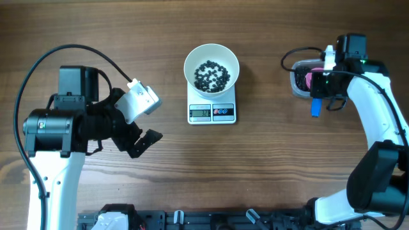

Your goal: Scoop item into bowl and weigh 150g on scale

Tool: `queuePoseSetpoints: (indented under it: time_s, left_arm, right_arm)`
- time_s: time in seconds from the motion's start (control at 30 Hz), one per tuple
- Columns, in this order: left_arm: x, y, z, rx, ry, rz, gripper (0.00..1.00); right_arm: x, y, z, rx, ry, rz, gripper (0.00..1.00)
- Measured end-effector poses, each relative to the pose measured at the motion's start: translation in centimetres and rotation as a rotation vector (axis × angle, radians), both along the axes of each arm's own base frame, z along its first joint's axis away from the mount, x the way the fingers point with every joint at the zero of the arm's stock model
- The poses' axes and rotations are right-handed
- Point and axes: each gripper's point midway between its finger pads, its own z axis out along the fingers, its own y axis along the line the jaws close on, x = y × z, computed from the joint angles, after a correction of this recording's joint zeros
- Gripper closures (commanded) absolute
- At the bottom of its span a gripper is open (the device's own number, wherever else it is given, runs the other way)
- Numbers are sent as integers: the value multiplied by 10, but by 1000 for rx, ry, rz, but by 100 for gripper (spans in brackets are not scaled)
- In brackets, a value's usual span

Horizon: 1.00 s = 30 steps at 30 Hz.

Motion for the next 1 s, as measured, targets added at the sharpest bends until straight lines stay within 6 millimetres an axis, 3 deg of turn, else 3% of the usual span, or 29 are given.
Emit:
queuePoseSetpoints:
  time_s: [0.03, 0.17, 0.27, 0.4, 0.5, 0.6, 0.77, 0.83, 0.9, 1.0]
  left_arm:
    - [0, 0, 0, 0, 0, 0, 0]
    - [0, 0, 0, 0, 0, 0, 0]
    - [0, 0, 0, 0, 0, 0, 0]
    - [0, 0, 0, 0, 0, 0, 0]
    - [0, 0, 0, 0, 1, 0, 0]
    - [0, 0, 0, 0, 0, 0, 0]
    - [0, 0, 0, 0, -1, 0, 0]
    - [0, 0, 0, 0, 0, 0, 0]
    - [0, 0, 0, 0, 0, 0, 0]
    - [0, 0, 0, 0, 0, 0, 0]
  right_arm:
    - [1, 1, 2, 18, -4, -24, 11]
    - [12, 6, 25, 81, -79, -120, 0]
    - [10, 9, 83, 137, -242, -249, 0]
    - [-22, 13, 163, 231, -442, -408, 0]
    - [-64, 16, 192, 305, -486, -568, 0]
    - [-121, 7, 189, 308, -425, -824, 0]
    - [-163, -6, 196, 301, -522, -994, 0]
    - [-174, -6, 184, 308, -518, -1033, 0]
    - [-179, -3, 151, 326, -478, -1081, 0]
    - [-164, 6, 109, 384, -421, -1089, 0]
